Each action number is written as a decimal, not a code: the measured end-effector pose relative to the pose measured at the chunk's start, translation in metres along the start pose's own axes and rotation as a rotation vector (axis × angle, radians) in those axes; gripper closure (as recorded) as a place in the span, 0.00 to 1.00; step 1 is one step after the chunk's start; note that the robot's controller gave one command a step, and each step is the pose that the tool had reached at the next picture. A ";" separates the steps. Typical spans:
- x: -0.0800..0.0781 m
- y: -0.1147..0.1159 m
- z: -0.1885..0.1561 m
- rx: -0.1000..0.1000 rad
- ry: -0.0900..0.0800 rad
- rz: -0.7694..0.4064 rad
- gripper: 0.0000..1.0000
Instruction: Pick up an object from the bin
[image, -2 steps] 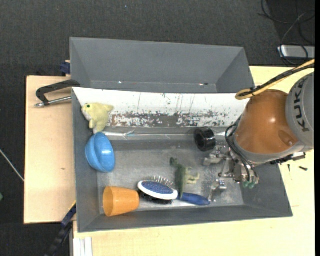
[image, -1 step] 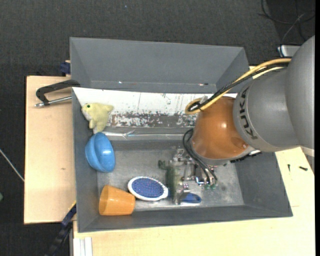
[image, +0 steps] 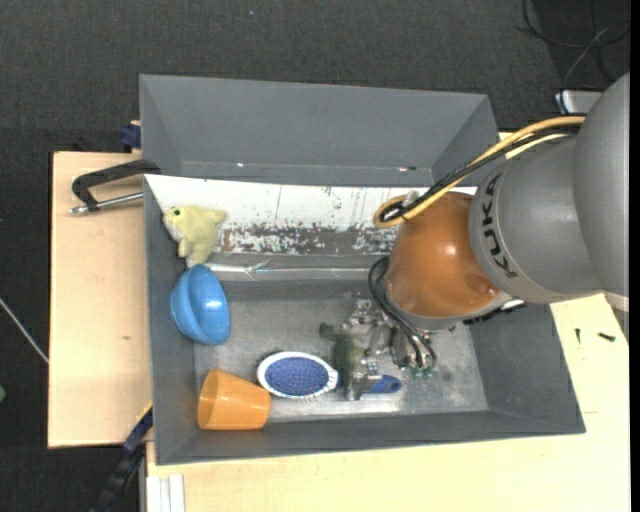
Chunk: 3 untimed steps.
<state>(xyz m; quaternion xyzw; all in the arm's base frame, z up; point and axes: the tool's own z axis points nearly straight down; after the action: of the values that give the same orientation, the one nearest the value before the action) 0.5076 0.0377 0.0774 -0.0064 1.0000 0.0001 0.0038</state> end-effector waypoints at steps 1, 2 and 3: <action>-0.015 -0.008 -0.125 -0.001 -0.006 -0.001 1.00; -0.022 0.008 -0.029 0.000 0.002 -0.017 1.00; -0.017 0.010 -0.046 0.000 0.004 0.328 1.00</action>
Offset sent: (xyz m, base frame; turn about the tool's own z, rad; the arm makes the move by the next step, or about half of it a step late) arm 0.0117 -0.0088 0.1202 -0.0010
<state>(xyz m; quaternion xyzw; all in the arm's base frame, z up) 0.5241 0.0475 0.1232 0.1569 0.9876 0.0005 0.0019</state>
